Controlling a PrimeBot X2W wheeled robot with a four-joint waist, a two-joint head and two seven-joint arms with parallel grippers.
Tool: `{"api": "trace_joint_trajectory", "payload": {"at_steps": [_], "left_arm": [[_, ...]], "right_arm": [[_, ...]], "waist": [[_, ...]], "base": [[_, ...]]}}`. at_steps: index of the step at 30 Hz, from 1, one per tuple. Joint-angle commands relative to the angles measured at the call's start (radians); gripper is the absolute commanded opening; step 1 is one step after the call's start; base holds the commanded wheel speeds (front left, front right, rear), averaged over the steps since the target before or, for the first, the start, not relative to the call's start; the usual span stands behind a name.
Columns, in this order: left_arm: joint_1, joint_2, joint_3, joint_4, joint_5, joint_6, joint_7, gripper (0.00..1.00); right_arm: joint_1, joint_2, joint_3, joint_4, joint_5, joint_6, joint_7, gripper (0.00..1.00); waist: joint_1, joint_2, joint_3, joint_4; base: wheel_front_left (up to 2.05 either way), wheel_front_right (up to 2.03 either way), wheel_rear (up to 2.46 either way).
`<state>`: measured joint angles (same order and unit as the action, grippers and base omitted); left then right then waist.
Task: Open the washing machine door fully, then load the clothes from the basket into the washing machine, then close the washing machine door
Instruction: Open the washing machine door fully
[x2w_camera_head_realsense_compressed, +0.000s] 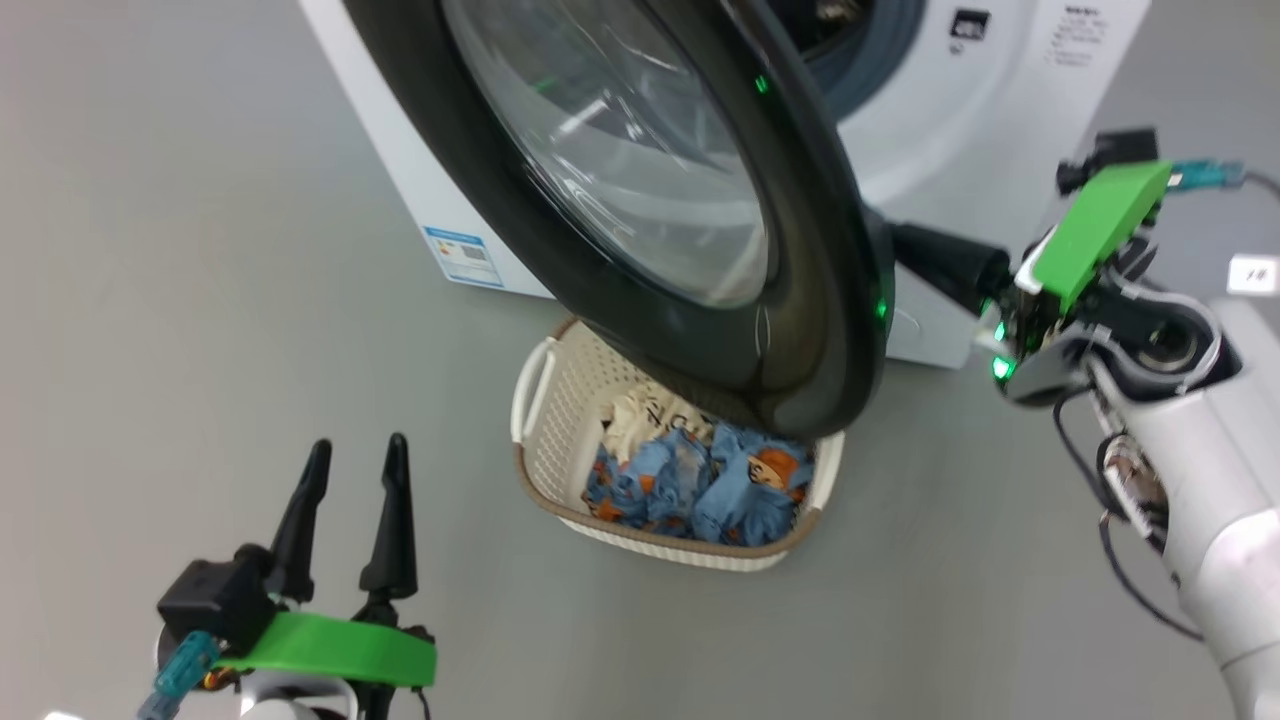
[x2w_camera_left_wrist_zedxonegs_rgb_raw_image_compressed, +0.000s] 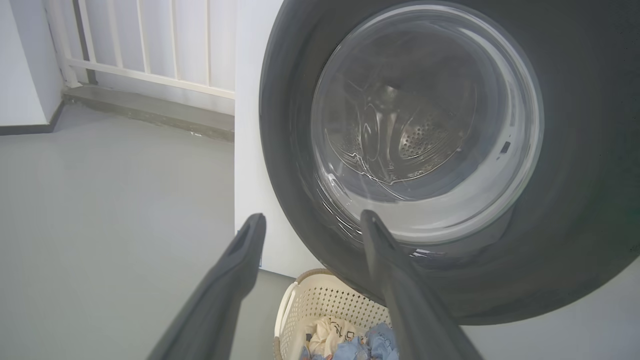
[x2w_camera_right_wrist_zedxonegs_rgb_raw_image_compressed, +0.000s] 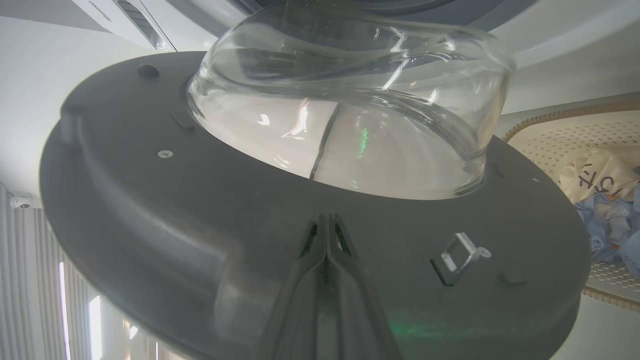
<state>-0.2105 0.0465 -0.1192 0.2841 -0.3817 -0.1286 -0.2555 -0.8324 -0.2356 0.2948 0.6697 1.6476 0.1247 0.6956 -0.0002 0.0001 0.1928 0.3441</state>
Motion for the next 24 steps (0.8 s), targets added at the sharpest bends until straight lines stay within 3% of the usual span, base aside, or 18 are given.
{"api": "trace_joint_trajectory", "payload": {"at_steps": [1, 15, 24], "left_arm": [[0.006, 0.027, 0.044, -0.013, 0.013, -0.002, -0.006, 1.0], [0.058, 0.046, 0.068, 0.009, 0.04, -0.002, -0.006, 1.0], [0.076, 0.048, 0.094, -0.01, 0.048, -0.002, -0.006, 1.0]], "right_arm": [[0.03, 0.026, 0.009, -0.038, 0.026, 0.006, 0.012, 0.0], [0.201, 0.076, -0.001, -0.105, 0.06, 0.006, 0.071, 0.0], [0.212, 0.131, 0.013, -0.116, 0.064, 0.006, 0.102, 0.0]], "waist": [[0.0002, -0.0001, -0.055, 0.054], [0.0002, -0.0001, -0.164, 0.177], [0.0002, -0.0001, -0.167, 0.187]], "base": [[0.0, 0.0, 0.0], [0.0, 0.0, 0.0], [0.0, 0.0, 0.0]]}}
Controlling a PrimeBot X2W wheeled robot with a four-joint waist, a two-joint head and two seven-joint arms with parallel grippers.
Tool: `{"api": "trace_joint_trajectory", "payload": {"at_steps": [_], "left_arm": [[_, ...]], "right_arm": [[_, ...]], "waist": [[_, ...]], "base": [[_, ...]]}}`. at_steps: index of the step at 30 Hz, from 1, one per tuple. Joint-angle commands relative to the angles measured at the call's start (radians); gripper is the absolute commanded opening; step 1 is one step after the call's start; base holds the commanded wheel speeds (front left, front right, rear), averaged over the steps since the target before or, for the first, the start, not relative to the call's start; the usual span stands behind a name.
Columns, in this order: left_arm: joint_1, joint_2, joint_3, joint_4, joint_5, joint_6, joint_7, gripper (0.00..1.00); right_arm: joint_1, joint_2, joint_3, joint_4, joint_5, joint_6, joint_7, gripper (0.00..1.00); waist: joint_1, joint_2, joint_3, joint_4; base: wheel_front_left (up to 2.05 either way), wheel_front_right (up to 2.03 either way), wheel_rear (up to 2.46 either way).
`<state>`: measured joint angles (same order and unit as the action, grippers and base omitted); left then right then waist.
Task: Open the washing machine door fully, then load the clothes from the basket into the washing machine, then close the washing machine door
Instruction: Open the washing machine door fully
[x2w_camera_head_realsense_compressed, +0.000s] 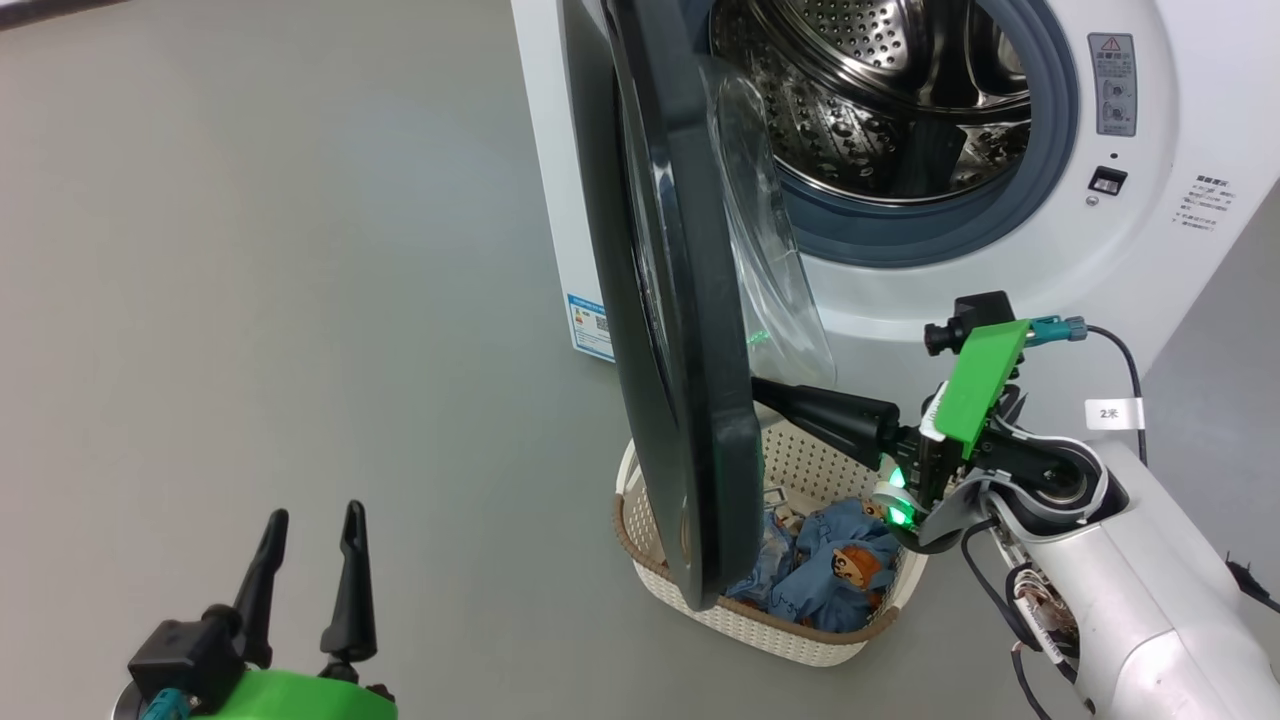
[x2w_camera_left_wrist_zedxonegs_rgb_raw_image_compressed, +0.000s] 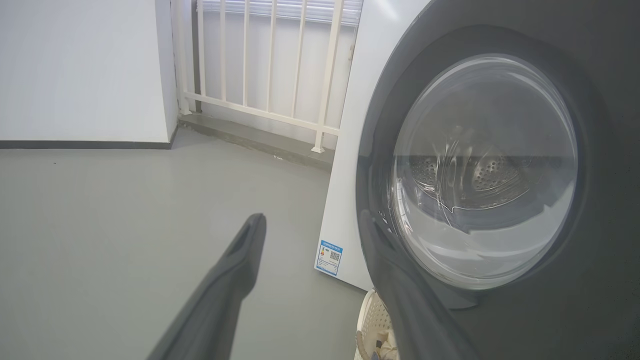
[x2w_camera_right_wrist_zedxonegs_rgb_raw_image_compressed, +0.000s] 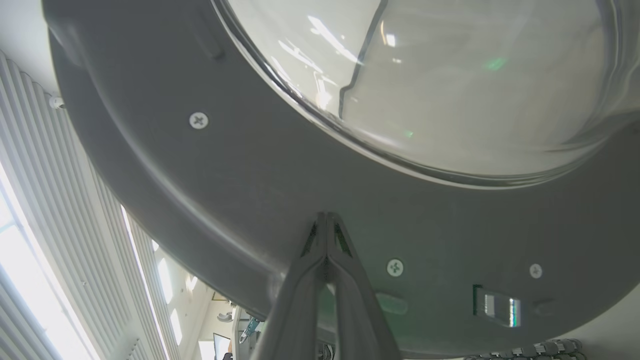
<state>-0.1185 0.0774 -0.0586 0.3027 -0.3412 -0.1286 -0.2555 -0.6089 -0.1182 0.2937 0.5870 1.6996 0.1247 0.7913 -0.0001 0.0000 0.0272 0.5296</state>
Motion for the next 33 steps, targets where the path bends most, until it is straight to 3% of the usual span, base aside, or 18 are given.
{"api": "trace_joint_trajectory", "payload": {"at_steps": [1, 12, 22, 23, 24, 26, 28, 29, 33], "left_arm": [[-0.015, 0.017, 0.035, -0.03, 0.008, -0.002, -0.006, 1.0], [-0.014, 0.014, 0.03, -0.03, 0.012, -0.002, -0.006, 1.0], [-0.024, 0.038, 0.007, -0.013, 0.011, -0.002, -0.006, 1.0], [-0.024, 0.039, 0.009, -0.013, 0.009, -0.002, -0.006, 1.0], [-0.024, 0.039, 0.01, -0.015, 0.006, -0.002, -0.006, 1.0], [-0.024, 0.041, 0.012, -0.018, 0.0, -0.002, -0.006, 1.0], [-0.024, 0.043, 0.012, -0.021, -0.004, -0.002, -0.006, 1.0], [-0.024, 0.043, 0.012, -0.022, -0.004, -0.002, -0.006, 1.0], [-0.023, 0.043, 0.013, -0.027, -0.007, -0.002, -0.006, 1.0]], "right_arm": [[-0.014, 0.018, 0.015, -0.032, 0.011, 0.006, 0.007, 0.0], [-0.006, 0.036, -0.006, -0.028, 0.002, 0.006, 0.016, 0.0], [0.053, 0.001, -0.043, -0.074, -0.029, 0.006, 0.008, 0.0], [0.056, -0.003, -0.046, -0.083, -0.034, 0.006, 0.004, 0.12], [0.06, -0.006, -0.05, -0.092, -0.037, 0.006, 0.001, 0.3], [0.066, -0.014, -0.059, -0.119, -0.046, 0.006, -0.009, 0.49], [0.072, -0.023, -0.066, -0.154, -0.065, 0.006, -0.031, 0.94], [0.076, -0.029, -0.068, -0.174, -0.079, 0.006, -0.043, 1.0], [0.106, -0.046, -0.072, -0.283, -0.154, 0.006, -0.127, 1.0]], "waist": [[0.0001, 0.0, 0.0, 0.002], [0.0001, 0.0, -0.011, -0.004], [0.0001, 0.0, -0.047, -0.051], [0.0001, 0.0, -0.049, -0.06], [0.0001, 0.0, -0.05, -0.071], [0.0001, 0.0, -0.052, -0.093], [0.0001, 0.0, -0.052, -0.117], [0.0001, 0.0, -0.052, -0.13], [0.0001, 0.0, -0.051, -0.183]], "base": [[0.0, 0.0, 0.0], [0.0, 0.0, 0.0], [0.0, 0.0, 0.0], [0.0, 0.0, 0.0], [0.0, 0.0, 0.0], [0.0, 0.0, 0.0], [0.0, 0.0, 0.0], [0.0, 0.0, 0.0], [0.0, 0.0, 0.0]]}}
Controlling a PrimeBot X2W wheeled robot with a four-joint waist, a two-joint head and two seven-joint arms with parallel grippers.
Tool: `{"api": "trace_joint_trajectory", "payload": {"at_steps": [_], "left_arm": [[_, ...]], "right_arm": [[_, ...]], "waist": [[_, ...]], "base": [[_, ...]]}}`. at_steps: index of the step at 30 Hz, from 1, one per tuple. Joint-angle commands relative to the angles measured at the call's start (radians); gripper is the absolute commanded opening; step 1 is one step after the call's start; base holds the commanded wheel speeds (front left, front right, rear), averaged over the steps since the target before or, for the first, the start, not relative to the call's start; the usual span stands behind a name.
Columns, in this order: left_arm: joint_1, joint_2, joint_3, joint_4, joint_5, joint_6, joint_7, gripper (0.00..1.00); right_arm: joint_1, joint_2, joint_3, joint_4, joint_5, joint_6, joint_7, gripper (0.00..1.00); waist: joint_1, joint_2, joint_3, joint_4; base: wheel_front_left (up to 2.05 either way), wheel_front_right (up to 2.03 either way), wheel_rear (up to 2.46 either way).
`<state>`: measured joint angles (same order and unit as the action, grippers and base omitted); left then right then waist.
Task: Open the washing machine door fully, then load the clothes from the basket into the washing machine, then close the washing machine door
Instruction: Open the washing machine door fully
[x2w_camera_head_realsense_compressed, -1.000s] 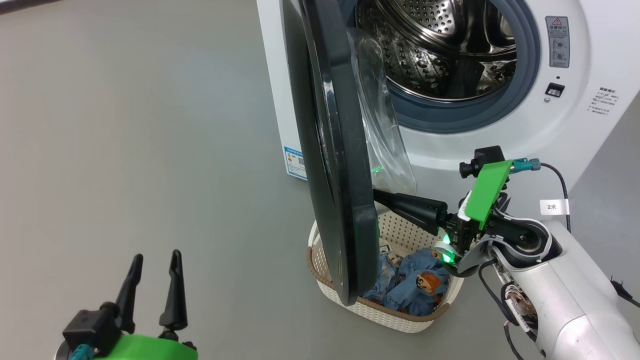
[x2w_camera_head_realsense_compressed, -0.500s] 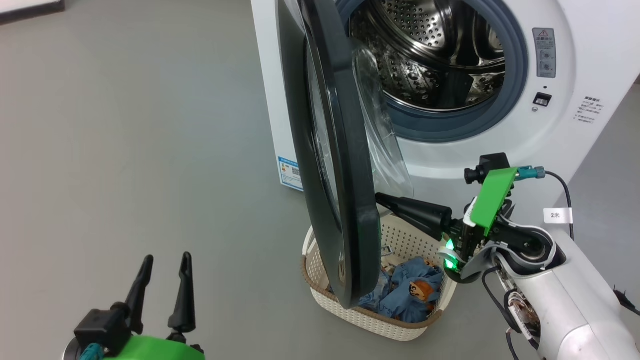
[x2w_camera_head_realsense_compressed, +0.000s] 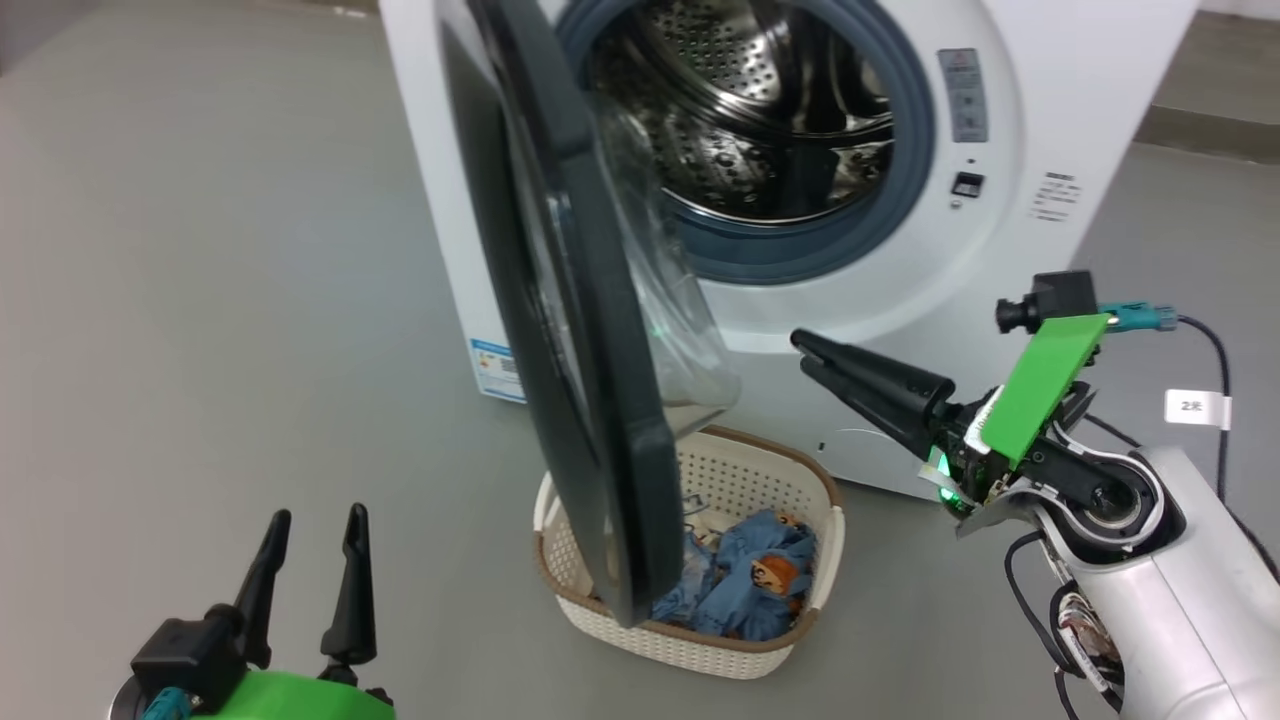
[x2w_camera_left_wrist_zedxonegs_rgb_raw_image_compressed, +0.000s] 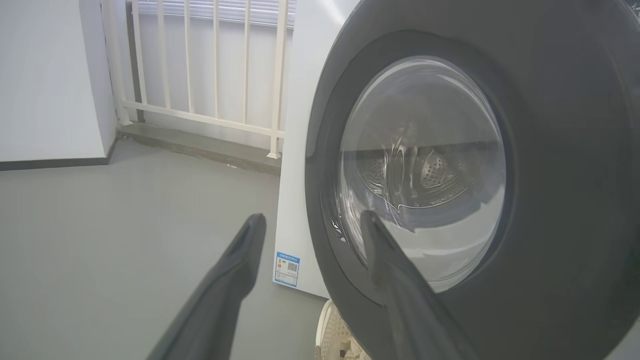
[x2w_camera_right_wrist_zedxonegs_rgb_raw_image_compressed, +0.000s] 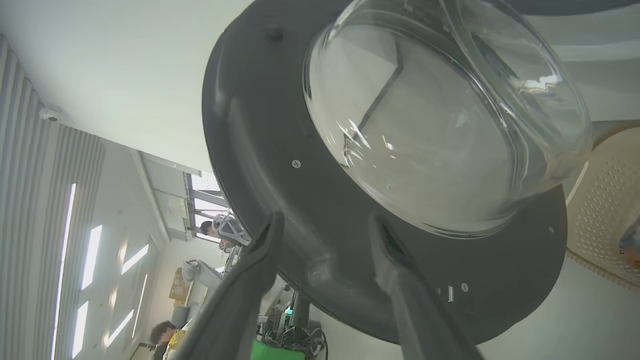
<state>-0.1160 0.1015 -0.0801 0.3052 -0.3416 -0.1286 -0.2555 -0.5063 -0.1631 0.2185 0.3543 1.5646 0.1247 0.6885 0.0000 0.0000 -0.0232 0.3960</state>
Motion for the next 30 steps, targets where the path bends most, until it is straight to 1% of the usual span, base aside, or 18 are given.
{"api": "trace_joint_trajectory", "payload": {"at_steps": [1, 5, 6, 7, 9, 10, 14, 23, 26, 28, 30], "left_arm": [[-0.025, 0.019, 0.035, -0.031, -0.007, -0.002, -0.006, 1.0], [-0.024, 0.019, 0.037, -0.036, -0.007, -0.002, -0.006, 1.0], [-0.024, 0.019, 0.037, -0.036, -0.007, -0.002, -0.006, 1.0], [-0.021, 0.02, 0.037, -0.038, -0.007, -0.002, -0.006, 1.0], [-0.017, 0.021, 0.038, -0.04, -0.006, -0.002, -0.006, 1.0], [-0.017, 0.021, 0.038, -0.04, -0.006, -0.002, -0.006, 1.0], [-0.009, 0.021, 0.049, -0.046, -0.005, -0.002, -0.006, 1.0], [0.023, 0.026, 0.081, -0.061, 0.002, -0.002, -0.006, 1.0], [0.035, 0.029, 0.092, -0.068, 0.005, -0.002, -0.006, 1.0], [0.044, 0.029, 0.101, -0.075, 0.009, -0.002, -0.006, 1.0], [0.05, 0.026, 0.107, -0.081, 0.012, -0.002, -0.006, 1.0]], "right_arm": [[0.014, -0.006, 0.003, -0.08, -0.042, 0.006, -0.05, 1.0], [0.061, -0.047, 0.025, -0.183, -0.155, 0.006, -0.163, 1.0], [0.061, -0.047, 0.025, -0.183, -0.155, 0.006, -0.163, 1.0], [0.085, -0.065, 0.036, -0.227, -0.194, 0.006, -0.217, 1.0], [0.109, -0.084, 0.048, -0.265, -0.227, 0.006, -0.273, 1.0], [0.109, -0.084, 0.048, -0.265, -0.227, 0.006, -0.273, 1.0], [0.147, -0.121, 0.061, -0.308, -0.304, 0.006, -0.405, 1.0], [0.234, -0.187, 0.067, -0.312, -0.448, 0.006, -0.703, 1.0], [0.276, -0.21, 0.057, -0.293, -0.508, 0.006, -0.807, 1.0], [0.307, -0.215, 0.047, -0.279, -0.542, 0.006, -0.871, 1.0], [0.337, -0.219, 0.031, -0.264, -0.579, 0.006, -0.908, 1.0]], "waist": [[0.0, 0.0, 0.0, -0.062], [0.0, 0.0, 0.002, -0.116], [0.0, 0.0, 0.002, -0.116], [0.0, 0.0, 0.003, -0.144], [0.0, 0.0, 0.004, -0.172], [0.0, 0.0, 0.004, -0.172], [0.0, 0.0, 0.007, -0.23], [0.0, 0.0, 0.004, -0.342], [0.0, 0.0, 0.004, -0.367], [0.0, 0.0, 0.005, -0.38], [0.0, 0.0, 0.005, -0.391]], "base": [[0.0, 0.0, 0.0], [0.0, 0.0, 0.0], [0.0, 0.0, 0.0], [0.0, 0.0, 0.0], [0.0, 0.0, 0.0], [0.0, 0.0, 0.0], [0.0, 0.0, 0.0], [0.0, 0.0, 0.0], [0.0, 0.0, 0.0], [0.0, 0.0, 0.0], [0.0, 0.0, 0.0]]}}
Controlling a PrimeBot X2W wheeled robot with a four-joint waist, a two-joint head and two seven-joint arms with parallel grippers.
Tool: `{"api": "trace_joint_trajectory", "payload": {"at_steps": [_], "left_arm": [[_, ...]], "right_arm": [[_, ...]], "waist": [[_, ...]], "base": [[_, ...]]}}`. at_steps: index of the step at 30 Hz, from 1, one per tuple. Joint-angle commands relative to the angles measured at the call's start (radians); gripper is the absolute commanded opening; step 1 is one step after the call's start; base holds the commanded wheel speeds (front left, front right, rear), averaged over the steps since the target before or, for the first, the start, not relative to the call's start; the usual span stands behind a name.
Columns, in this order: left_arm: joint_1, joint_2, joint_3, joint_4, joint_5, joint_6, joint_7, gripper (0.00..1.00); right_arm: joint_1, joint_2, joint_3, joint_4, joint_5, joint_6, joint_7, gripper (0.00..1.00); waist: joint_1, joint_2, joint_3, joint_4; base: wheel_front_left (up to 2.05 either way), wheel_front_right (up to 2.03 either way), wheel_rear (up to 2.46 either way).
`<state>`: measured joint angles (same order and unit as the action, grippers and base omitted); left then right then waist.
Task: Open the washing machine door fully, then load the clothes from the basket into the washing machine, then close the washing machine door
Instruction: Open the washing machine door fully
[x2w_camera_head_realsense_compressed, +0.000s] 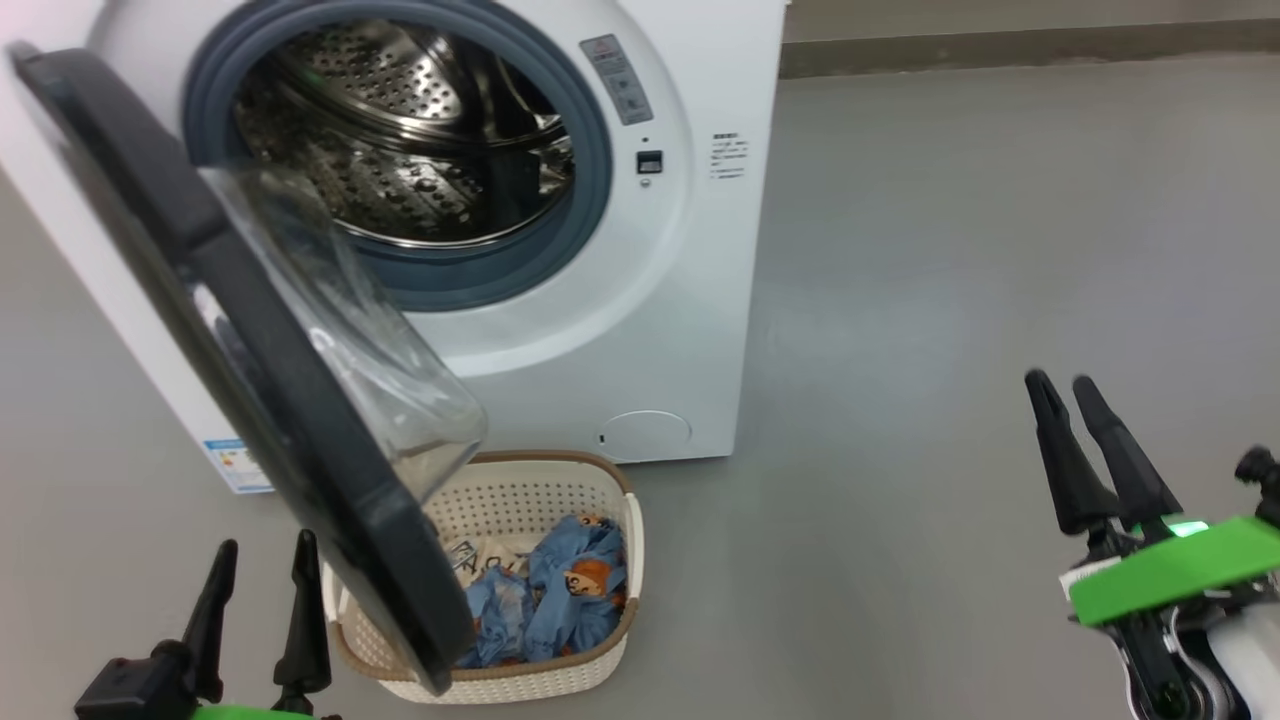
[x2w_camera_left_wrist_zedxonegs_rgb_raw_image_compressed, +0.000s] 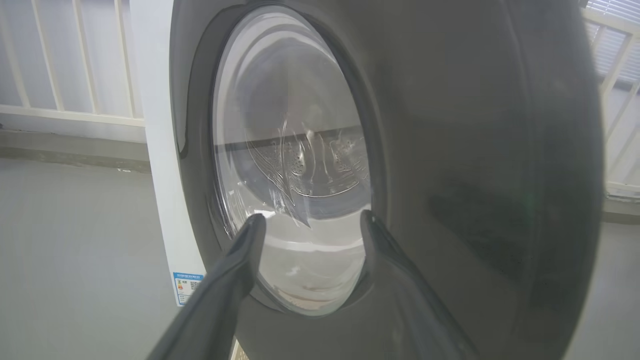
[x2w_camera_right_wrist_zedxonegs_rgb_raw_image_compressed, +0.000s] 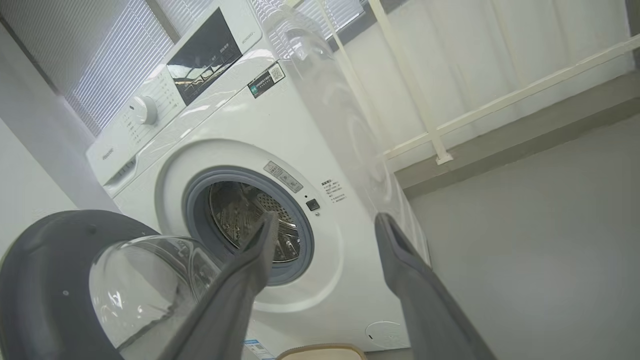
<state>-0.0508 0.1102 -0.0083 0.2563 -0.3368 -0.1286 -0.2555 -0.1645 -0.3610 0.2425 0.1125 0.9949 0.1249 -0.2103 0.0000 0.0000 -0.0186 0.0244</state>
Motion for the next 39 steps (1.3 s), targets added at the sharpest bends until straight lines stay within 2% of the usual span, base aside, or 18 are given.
{"api": "trace_joint_trajectory", "payload": {"at_steps": [1, 9, 16, 21, 39], "left_arm": [[-0.013, 0.016, 0.039, -0.036, 0.009, -0.002, -0.006, 1.0], [0.005, 0.008, 0.071, -0.056, 0.011, -0.002, -0.006, 1.0], [0.012, 0.001, 0.09, -0.067, 0.019, -0.002, -0.006, 1.0], [0.01, -0.004, 0.093, -0.069, 0.023, -0.002, -0.006, 1.0], [0.009, -0.026, 0.094, -0.071, 0.034, -0.002, -0.006, 1.0]], "right_arm": [[0.009, -0.023, 0.002, -0.015, -0.033, 0.006, -0.02, 1.0], [0.086, 0.01, -0.042, 0.027, -0.205, 0.006, -0.049, 1.0], [0.087, 0.031, -0.069, 0.061, -0.377, 0.006, -0.051, 1.0], [0.082, 0.055, -0.097, 0.111, -0.46, 0.006, -0.051, 1.0], [0.035, 0.088, -0.096, 0.202, -0.548, 0.006, -0.051, 1.0]], "waist": [[0.0, 0.0, 0.002, -0.025], [0.0, 0.0, 0.01, -0.063], [0.0, 0.0, 0.018, -0.086], [0.0, 0.0, 0.02, -0.085], [0.0, 0.0, 0.016, -0.064]], "base": [[0.0, 0.0, 0.0], [0.0, 0.0, 0.0], [0.0, 0.0, 0.0], [0.0, 0.0, 0.0], [0.0, 0.0, 0.0]]}}
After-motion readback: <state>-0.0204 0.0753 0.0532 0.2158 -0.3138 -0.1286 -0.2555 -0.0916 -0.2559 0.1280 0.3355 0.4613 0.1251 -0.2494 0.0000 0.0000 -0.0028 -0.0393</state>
